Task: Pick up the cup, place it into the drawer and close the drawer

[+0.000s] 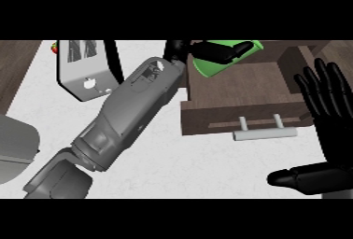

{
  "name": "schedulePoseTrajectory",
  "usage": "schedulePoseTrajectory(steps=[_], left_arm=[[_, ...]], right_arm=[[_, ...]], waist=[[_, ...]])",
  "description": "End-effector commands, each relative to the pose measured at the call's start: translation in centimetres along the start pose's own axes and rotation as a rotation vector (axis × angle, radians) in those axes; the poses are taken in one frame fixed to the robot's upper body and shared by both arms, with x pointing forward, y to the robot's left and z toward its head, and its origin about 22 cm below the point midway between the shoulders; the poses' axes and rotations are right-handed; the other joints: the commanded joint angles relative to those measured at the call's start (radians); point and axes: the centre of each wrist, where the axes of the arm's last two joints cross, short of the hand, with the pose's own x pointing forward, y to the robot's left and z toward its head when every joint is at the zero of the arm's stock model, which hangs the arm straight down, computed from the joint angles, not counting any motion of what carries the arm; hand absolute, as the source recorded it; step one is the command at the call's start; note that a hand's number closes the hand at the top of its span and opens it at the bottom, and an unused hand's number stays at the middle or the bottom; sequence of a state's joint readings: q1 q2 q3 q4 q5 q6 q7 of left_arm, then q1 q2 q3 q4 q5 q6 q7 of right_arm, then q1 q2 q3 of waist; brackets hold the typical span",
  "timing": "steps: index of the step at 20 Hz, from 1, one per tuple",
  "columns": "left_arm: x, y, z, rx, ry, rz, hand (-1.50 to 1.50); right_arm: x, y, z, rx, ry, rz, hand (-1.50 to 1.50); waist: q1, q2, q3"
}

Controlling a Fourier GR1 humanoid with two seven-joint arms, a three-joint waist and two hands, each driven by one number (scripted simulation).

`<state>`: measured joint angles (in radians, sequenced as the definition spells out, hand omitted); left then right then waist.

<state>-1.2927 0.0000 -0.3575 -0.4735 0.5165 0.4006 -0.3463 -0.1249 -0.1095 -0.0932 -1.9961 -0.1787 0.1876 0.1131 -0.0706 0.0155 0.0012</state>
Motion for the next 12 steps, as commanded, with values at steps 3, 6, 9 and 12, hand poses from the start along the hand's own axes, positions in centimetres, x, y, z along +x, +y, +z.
schedulePoseTrajectory(steps=[3,6,9,12], left_arm=[[-0.7,-1.0,0.6,-0.031,0.033,-0.066,1.5],[-1.2,-0.7,0.5,0.009,0.047,-0.139,1.5],[-0.7,-0.9,0.0,-0.031,0.059,-0.204,-1.5],[-1.9,-0.6,0.7,-0.015,0.055,-0.203,-1.5]], right_arm=[[0.1,0.4,-0.7,0.014,-0.017,-0.012,-1.5],[-0.7,0.2,0.2,0.042,-0.024,-0.006,-1.5],[0.0,1.9,-0.6,0.038,-0.022,-0.036,-1.5],[-0.7,1.3,-0.5,0.034,-0.026,-0.032,-1.5]], waist=[[-0.017,0.001,0.0],[-0.057,0.012,0.002],[-0.03,0.007,0.001],[-0.046,0.016,0.001]])
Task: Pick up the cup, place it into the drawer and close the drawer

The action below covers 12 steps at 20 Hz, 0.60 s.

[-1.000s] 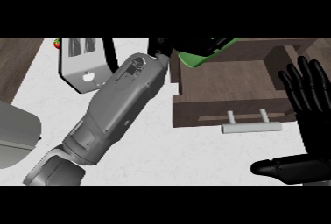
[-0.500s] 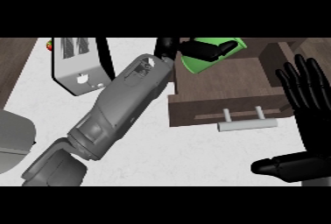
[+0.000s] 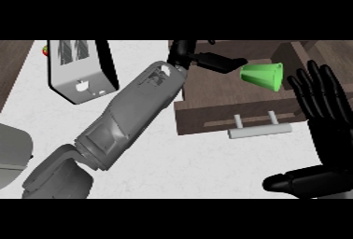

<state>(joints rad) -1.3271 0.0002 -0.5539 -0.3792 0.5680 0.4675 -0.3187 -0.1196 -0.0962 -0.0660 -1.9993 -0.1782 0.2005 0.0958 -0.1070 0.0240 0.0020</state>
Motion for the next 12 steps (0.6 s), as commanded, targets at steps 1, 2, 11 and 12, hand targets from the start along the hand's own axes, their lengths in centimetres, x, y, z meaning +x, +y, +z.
schedulePoseTrajectory(steps=[1,2,11,12], left_arm=[[-0.4,-0.2,0.3,-0.003,-0.004,-0.009,-1.5],[0.0,-0.6,0.4,-0.001,0.0,0.002,-1.5],[2.3,-0.8,-0.2,0.009,-0.117,0.254,-1.5],[1.9,-0.5,-0.2,0.009,-0.132,0.263,-1.5]], right_arm=[[1.4,0.7,-1.0,0.047,-0.027,-0.018,-1.5],[0.4,0.3,-0.7,0.017,-0.019,-0.031,-1.5],[0.9,-0.1,0.5,0.025,-0.006,-0.104,-1.5],[0.6,-0.2,-0.8,0.021,0.001,-0.106,-1.5]], waist=[[-0.012,0.004,-0.001],[-0.011,0.003,0.0],[0.02,-0.009,-0.001],[0.038,-0.007,-0.001]])
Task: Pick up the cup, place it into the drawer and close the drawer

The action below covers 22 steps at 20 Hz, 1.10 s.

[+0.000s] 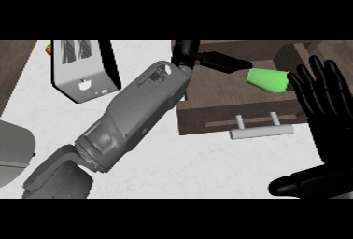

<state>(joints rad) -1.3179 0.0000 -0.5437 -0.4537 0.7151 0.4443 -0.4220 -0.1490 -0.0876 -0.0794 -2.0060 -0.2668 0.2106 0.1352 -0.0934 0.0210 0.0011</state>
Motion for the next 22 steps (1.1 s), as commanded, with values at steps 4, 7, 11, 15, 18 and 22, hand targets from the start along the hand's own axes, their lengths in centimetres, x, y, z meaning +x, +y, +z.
schedulePoseTrajectory(steps=[4,7,11,15,18,22], left_arm=[[2.5,-0.1,-1.0,-0.018,-0.039,0.194,-1.5],[1.5,0.0,-0.2,0.034,-0.011,0.197,-1.5],[1.6,4.4,0.4,0.075,-0.053,0.228,-1.5],[-0.2,8.6,2.5,0.153,-0.011,0.253,-1.5],[-0.8,10.3,4.9,0.176,0.009,0.253,-1.5],[0.4,14.5,7.9,0.193,-0.006,0.25,-1.5]], right_arm=[[0.7,-3.5,2.3,-0.009,0.017,0.002,-1.5],[2.0,-2.7,2.0,0.033,0.013,0.022,1.5],[2.9,-2.1,2.3,0.139,0.073,0.19,1.5],[2.5,-1.6,2.7,0.184,0.097,0.268,1.5],[4.0,-1.3,3.7,0.201,0.134,0.334,1.5],[2.4,-2.0,3.5,0.196,0.185,0.39,1.5]], waist=[[0.069,-0.018,0.0],[0.079,-0.022,-0.001],[0.113,-0.033,-0.002],[0.127,-0.033,-0.002],[0.123,-0.037,-0.002],[0.132,-0.034,-0.001]])
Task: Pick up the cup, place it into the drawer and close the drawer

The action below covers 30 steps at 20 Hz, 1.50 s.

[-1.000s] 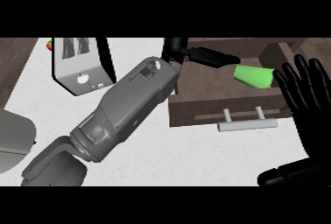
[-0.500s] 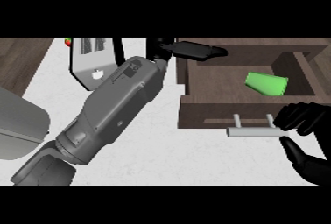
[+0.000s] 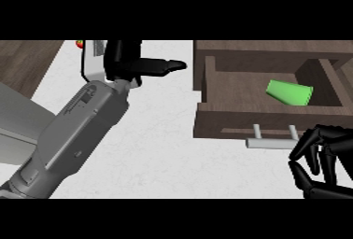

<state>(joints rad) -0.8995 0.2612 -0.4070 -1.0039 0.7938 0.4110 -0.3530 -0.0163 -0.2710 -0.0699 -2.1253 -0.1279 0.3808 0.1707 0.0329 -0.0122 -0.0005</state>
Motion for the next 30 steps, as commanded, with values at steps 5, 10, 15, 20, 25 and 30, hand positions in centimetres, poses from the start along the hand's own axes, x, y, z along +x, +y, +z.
schedulePoseTrajectory(steps=[5,10,15,20,25,30], left_arm=[[1.5,7.9,6.0,0.042,0.027,0.002,-1.5],[1.8,10.1,8.7,0.049,0.04,0.022,-1.5],[2.1,12.8,11.2,0.056,0.038,0.037,-1.5],[1.9,15.4,13.8,0.076,0.037,0.009,-1.5],[1.6,16.4,15.1,0.085,0.038,0.016,-1.5],[2.3,18.2,15.6,0.056,0.021,0.033,-1.5]], right_arm=[[-2.4,2.3,-0.9,0.02,0.095,0.101,1.5],[-3.6,1.2,-2.5,0.142,0.083,0.331,1.5],[-5.2,2.9,-3.8,0.212,0.108,0.564,1.5],[-11.2,4.7,-3.5,0.238,0.134,0.604,1.5],[-14.2,4.5,-5.4,0.256,0.2,0.647,-1.5],[-17.2,6.5,-6.8,0.316,0.257,0.706,-1.5]], waist=[[-0.011,0.007,0.001],[0.001,0.011,0.001],[-0.003,0.012,0.0],[-0.017,0.014,0.001],[-0.021,0.014,0.001],[-0.022,0.014,0.001]])
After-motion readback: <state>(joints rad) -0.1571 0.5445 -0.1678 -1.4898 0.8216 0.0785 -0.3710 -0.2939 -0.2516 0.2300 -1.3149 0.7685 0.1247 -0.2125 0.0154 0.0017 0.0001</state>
